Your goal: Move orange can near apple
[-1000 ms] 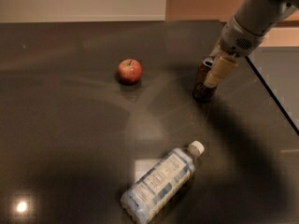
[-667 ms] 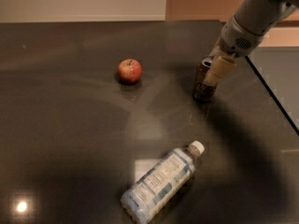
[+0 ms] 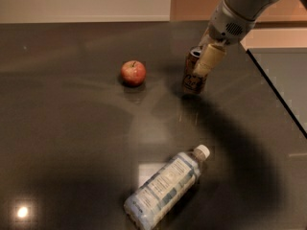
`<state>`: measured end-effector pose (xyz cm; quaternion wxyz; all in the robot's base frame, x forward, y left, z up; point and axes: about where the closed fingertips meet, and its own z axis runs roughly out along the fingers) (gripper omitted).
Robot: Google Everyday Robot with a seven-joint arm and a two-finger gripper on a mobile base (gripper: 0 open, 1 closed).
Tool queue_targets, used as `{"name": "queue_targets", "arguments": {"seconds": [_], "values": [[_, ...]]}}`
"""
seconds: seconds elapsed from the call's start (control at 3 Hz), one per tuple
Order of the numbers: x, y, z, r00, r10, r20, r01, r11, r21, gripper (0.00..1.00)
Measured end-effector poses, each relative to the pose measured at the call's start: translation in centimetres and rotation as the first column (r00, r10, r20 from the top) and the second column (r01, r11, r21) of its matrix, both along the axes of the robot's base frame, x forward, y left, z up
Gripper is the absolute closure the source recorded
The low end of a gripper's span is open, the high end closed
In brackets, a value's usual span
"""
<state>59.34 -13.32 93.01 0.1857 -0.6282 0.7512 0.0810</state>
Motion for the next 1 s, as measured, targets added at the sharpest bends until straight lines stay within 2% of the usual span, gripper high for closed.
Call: {"name": "queue_targets", "arguments": {"seconds": [0.67,1.0], "values": [[2.2,5.6,0.7,0.9953,0.096,0.007,-0.096,0.995,-0.018,1.0],[3.3,7.2,0.0,0.9924,0.123,-0.001,-0.123,0.992,-0.033,1.0]]}}
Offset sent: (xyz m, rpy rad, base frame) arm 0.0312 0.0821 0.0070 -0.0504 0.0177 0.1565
